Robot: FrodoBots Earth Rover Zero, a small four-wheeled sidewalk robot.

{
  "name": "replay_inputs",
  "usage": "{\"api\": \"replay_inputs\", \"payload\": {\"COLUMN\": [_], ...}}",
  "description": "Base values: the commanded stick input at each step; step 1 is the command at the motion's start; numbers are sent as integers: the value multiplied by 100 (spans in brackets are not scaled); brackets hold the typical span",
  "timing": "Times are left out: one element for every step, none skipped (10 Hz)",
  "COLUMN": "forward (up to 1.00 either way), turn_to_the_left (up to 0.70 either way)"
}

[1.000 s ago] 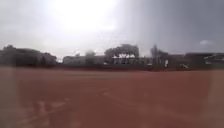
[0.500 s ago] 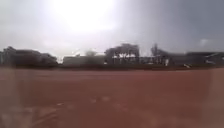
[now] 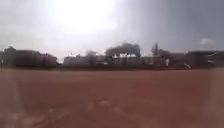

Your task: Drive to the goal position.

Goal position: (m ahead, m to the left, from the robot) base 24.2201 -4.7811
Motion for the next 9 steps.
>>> {"api": "replay_inputs", "payload": {"forward": [70,70,70,70,70,70,70,70,70], "turn_to_the_left": [0,0,0,0,0,0,0,0,0]}}
